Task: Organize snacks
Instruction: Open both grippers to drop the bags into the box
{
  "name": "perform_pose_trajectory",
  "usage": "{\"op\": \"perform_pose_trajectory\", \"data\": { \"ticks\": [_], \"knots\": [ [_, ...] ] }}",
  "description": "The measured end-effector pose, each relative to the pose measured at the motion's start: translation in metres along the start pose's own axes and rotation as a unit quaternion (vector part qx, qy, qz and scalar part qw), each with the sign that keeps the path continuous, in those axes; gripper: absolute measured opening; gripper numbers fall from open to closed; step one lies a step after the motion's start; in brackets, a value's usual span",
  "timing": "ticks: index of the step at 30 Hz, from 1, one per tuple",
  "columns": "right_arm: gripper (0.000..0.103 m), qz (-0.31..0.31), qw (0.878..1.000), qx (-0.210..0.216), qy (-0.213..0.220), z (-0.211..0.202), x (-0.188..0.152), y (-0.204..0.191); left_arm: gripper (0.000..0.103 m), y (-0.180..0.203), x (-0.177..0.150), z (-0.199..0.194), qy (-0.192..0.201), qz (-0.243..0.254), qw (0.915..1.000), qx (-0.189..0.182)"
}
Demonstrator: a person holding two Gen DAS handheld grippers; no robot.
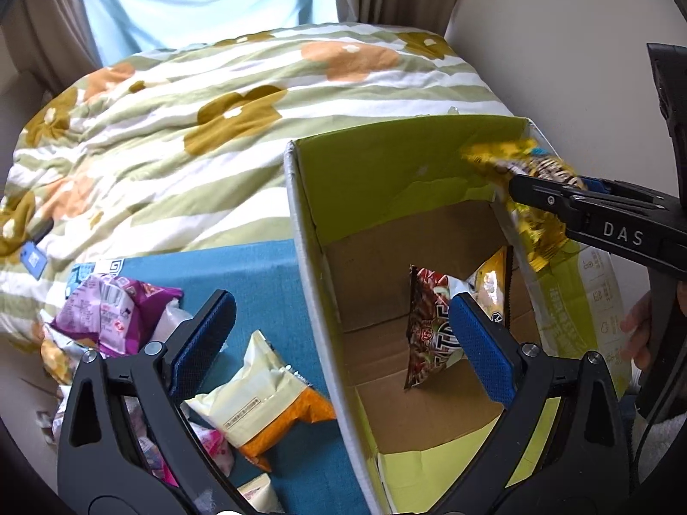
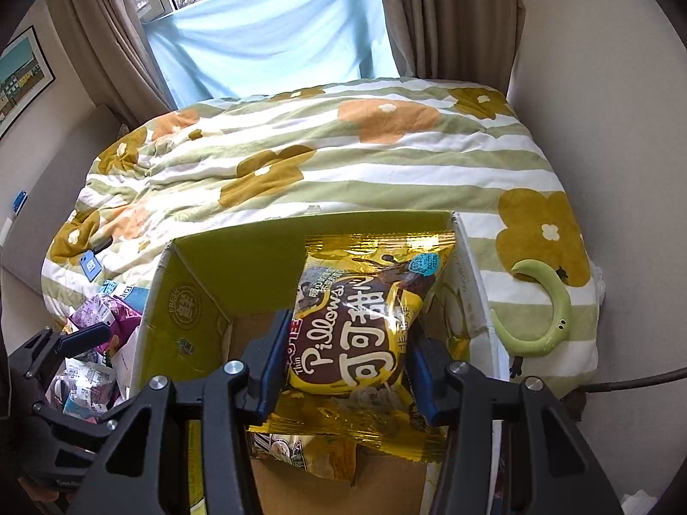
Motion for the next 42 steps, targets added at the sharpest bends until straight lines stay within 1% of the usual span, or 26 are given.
{"op": "perform_pose_trajectory", "data": {
  "ticks": [2, 3, 4, 5, 8, 12, 18, 23, 27, 32, 36, 39, 42],
  "knots": [
    [0.054, 0.002, 1.000, -0.006, -0.006, 0.007, -0.002, 0.001, 0.099, -0.003, -0.003, -0.001, 0.001, -0.002, 1.0000, 0.004],
    [0.071, 0.002, 1.000, -0.007, -0.004, 0.007, -0.003, 0.001, 0.099, -0.006, -0.005, -0.003, 0.001, -0.002, 1.0000, 0.008],
    [0.093, 0.003, 1.000, -0.009, -0.002, 0.006, -0.004, 0.001, 0.099, -0.008, -0.007, -0.004, 0.002, -0.003, 0.9999, 0.012],
    [0.099, 0.005, 1.000, -0.015, -0.002, 0.004, -0.006, 0.002, 0.099, -0.009, -0.009, -0.005, 0.002, -0.003, 0.9999, 0.014],
    [0.100, 0.009, 1.000, -0.030, 0.007, -0.006, -0.012, 0.006, 0.099, -0.012, -0.012, -0.013, 0.006, -0.007, 0.9998, 0.015],
    [0.100, 0.008, 0.999, -0.028, 0.019, -0.024, -0.017, 0.002, 0.099, -0.014, -0.013, -0.032, 0.022, -0.008, 0.9995, 0.020],
    [0.100, -0.009, 0.998, -0.019, 0.066, -0.075, -0.012, -0.019, 0.099, -0.019, -0.014, -0.083, 0.064, -0.022, 0.9973, 0.028],
    [0.100, -0.031, 0.994, -0.016, 0.107, -0.123, -0.021, -0.044, 0.099, -0.030, -0.033, -0.135, 0.100, -0.040, 0.9933, 0.042],
    [0.100, -0.042, 0.990, -0.021, 0.131, -0.155, -0.043, -0.064, 0.099, -0.039, -0.064, -0.172, 0.122, -0.052, 0.9893, 0.061],
    [0.101, -0.040, 0.989, -0.014, 0.140, -0.180, -0.084, -0.079, 0.099, -0.049, -0.115, -0.205, 0.133, -0.069, 0.9856, 0.078],
    [0.102, -0.050, 0.986, -0.004, 0.157, -0.193, -0.116, -0.094, 0.099, -0.054, -0.159, -0.221, 0.131, -0.082, 0.9842, 0.087],
    [0.102, -0.059, 0.988, 0.008, 0.140, -0.192, -0.142, -0.104, 0.099, -0.063, -0.193, -0.229, 0.122, -0.097, 0.9834, 0.093],
    [0.102, -0.079, 0.987, 0.011, 0.139, -0.193, -0.166, -0.120, 0.099, -0.080, -0.225, -0.236, 0.112, -0.117, 0.9814, 0.102]
  ]
}}
Point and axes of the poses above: each gripper's, at about its wrist camera, not at the fingertips, and z roughly the way its jaws point, y to its right, x to its top, the point moved 10 cm from there along z, roughly the way its jaws point, and after that the axes turned 13 degrees about x, right-handed, at the moved point
